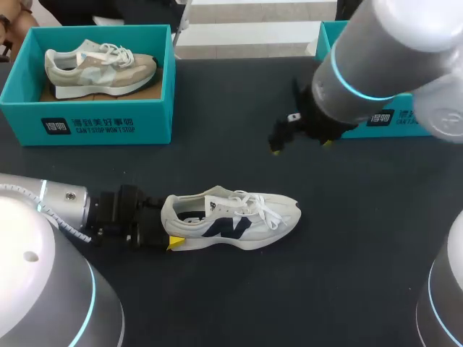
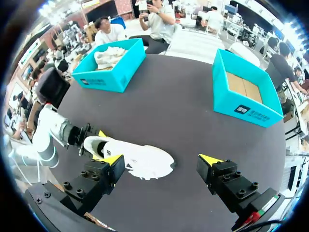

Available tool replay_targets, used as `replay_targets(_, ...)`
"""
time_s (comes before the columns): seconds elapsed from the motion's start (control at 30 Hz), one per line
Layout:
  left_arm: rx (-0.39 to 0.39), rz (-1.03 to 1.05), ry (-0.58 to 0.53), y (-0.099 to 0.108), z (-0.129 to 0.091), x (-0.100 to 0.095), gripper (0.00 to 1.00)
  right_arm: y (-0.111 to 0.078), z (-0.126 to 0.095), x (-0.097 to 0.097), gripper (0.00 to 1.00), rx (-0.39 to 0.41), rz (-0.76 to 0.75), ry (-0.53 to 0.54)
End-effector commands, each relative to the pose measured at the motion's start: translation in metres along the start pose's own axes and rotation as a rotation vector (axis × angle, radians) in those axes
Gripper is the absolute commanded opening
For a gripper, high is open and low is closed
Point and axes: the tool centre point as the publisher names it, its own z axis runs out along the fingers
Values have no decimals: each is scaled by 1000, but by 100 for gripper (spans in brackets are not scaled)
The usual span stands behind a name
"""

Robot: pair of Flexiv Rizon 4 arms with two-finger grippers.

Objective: Take the shoe out of the shoebox, open the shoe tongue, remove and reinsert the insole, then place the shoe into the shoebox

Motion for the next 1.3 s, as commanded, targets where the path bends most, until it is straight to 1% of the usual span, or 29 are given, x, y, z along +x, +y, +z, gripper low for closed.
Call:
replay_targets(0.03, -5, -2, 0, 3, 0, 0, 0, 15, 31, 50, 100, 81, 23, -100)
replay_targets(0.1, -5, -2, 0, 3, 0, 0, 0, 12, 34, 60, 100, 70, 58, -114)
replay_targets(0.2, -5, -2, 0, 3, 0, 0, 0, 6, 39, 75, 100, 86, 105, -150)
replay_targets(0.23, -5, -2, 0, 3, 0, 0, 0, 5, 41, 79, 100, 80, 113, -159)
replay_targets(0.37, -5, -2, 0, 3, 0, 0, 0, -3, 49, 104, 100, 117, 176, -242)
replay_targets(0.4, -5, -2, 0, 3, 0, 0, 0, -5, 50, 109, 100, 121, 198, -279)
replay_targets(0.43, -5, -2, 0, 3, 0, 0, 0, -6, 50, 113, 100, 117, 204, -291)
replay_targets(0.97, -5, -2, 0, 3, 0, 0, 0, -6, 50, 113, 100, 117, 204, -291)
replay_targets(1.0, -5, -2, 0, 3, 0, 0, 0, -9, 57, 115, 100, 137, 221, -302)
replay_targets(1.13, -5, -2, 0, 3, 0, 0, 0, -15, 72, 126, 100, 107, 308, -387)
replay_targets(1.2, -5, -2, 0, 3, 0, 0, 0, -18, 78, 132, 100, 112, 318, -399)
replay_targets(1.23, -5, -2, 0, 3, 0, 0, 0, -20, 82, 136, 100, 97, 336, -412)
replay_targets(1.3, -5, -2, 0, 3, 0, 0, 0, -24, 90, 143, 100, 98, 329, -442)
